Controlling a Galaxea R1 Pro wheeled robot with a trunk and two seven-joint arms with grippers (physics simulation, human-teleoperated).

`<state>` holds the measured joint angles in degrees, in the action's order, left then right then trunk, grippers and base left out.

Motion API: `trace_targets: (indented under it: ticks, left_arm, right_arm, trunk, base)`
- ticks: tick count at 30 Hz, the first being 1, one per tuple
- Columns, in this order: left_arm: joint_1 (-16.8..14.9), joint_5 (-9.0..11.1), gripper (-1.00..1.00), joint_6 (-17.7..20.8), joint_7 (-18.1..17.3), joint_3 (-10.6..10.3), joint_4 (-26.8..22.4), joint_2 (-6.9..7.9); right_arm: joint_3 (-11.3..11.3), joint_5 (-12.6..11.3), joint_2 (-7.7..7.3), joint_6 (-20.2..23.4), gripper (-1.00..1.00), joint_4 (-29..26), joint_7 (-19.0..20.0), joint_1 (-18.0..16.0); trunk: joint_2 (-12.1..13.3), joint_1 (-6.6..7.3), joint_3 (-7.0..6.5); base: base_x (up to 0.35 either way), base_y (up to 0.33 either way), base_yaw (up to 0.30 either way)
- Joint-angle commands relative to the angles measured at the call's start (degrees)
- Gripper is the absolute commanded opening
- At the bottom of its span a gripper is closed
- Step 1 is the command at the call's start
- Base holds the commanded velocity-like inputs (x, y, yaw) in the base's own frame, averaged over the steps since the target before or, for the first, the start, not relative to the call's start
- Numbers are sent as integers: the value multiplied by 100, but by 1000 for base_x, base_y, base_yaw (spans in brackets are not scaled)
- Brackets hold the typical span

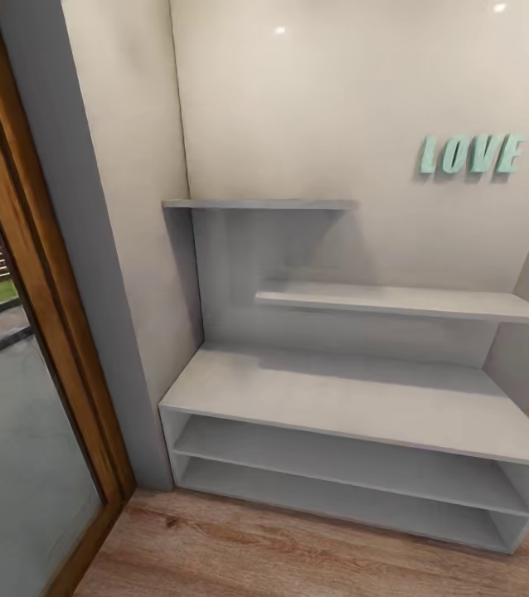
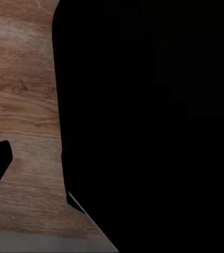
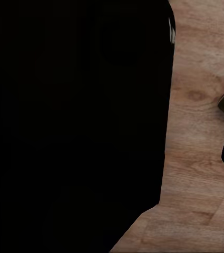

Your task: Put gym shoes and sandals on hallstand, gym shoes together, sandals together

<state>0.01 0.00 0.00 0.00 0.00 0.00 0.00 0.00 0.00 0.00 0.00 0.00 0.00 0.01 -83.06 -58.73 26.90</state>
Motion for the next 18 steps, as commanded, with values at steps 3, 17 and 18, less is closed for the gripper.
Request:
trace_targets:
  ticks: [3,17,18]
  left_arm:
    - [9,45,100,-97,0,-11,-98,-26]
    - [10,42,100,-152,0,-3,-277,-22]
    - [10,43,100,-160,0,-2,-288,-19]
  right_arm:
    - [7,5,9,9,100,-25,8,79]
    - [9,-9,9,9,100,-9,-2,78]
    - [5,-13,9,9,100,-9,-3,78]
  trunk:
    - [-2,0,3]
    - [-2,0,3]
    - [-2,0,3]
  base:
    - [0,0,0]
    - [0,0,0]
    - [0,0,0]
